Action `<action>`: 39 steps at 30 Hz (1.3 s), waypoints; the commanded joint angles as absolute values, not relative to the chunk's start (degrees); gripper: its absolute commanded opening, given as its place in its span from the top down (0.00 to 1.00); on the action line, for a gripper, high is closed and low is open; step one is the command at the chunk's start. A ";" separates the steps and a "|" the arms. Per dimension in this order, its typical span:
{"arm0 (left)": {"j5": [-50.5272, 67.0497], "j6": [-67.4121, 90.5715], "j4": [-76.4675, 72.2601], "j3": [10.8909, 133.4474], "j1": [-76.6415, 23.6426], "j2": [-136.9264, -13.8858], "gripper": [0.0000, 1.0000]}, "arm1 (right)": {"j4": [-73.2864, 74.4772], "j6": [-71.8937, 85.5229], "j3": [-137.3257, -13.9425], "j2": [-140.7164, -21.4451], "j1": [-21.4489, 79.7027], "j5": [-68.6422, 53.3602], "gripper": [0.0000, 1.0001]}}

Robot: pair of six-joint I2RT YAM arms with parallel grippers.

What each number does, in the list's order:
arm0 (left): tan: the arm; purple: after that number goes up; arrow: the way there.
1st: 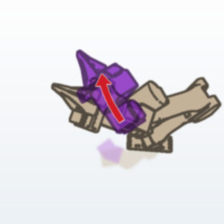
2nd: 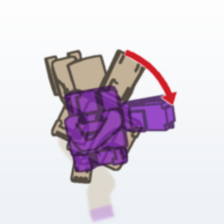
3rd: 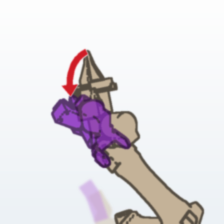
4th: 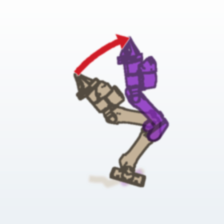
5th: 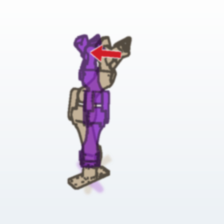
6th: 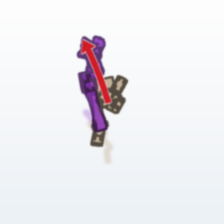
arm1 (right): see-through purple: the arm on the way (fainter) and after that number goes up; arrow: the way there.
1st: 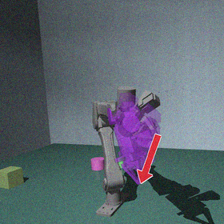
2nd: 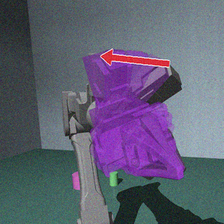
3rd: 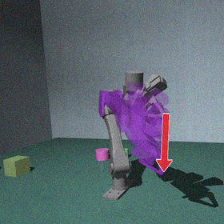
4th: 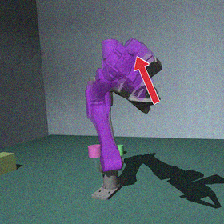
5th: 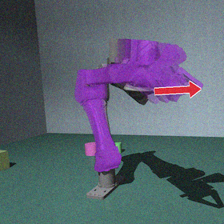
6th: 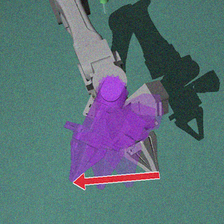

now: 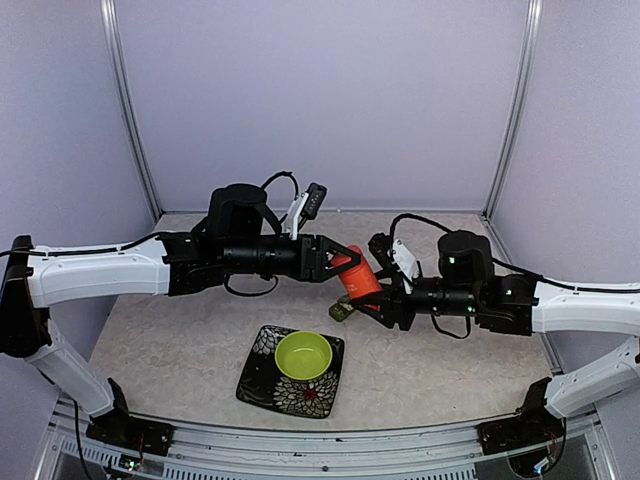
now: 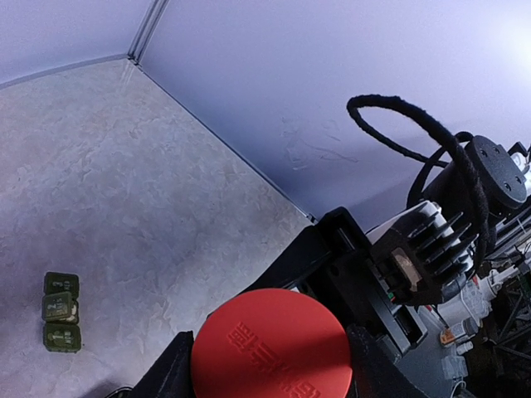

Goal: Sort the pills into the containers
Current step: Pass from the right arm to the left, then place the pill bottle at the center of the board.

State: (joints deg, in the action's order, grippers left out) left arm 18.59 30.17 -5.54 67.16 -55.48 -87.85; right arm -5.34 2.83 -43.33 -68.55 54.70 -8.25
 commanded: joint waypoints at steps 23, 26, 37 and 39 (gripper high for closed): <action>31.21 18.40 -9.52 65.65 -54.05 -84.44 0.75 | -4.30 6.09 -44.29 -66.17 50.75 -29.63 0.44; 28.60 19.15 -9.40 65.35 -53.43 -83.50 0.74 | -2.47 5.48 -45.02 -66.78 50.78 -26.22 0.28; 14.18 17.83 -0.39 65.87 -48.91 -83.86 0.73 | 0.84 5.12 -44.54 -64.20 48.60 -19.55 0.00; 9.64 16.43 1.75 66.64 -48.42 -85.35 0.71 | 1.29 5.38 -44.48 -64.01 48.06 -17.95 0.00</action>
State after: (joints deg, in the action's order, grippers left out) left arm 18.96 19.25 -2.28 65.54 -49.78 -84.40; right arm -0.01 5.06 -43.97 -65.84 49.30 -21.39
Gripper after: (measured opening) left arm 0.519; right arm 0.996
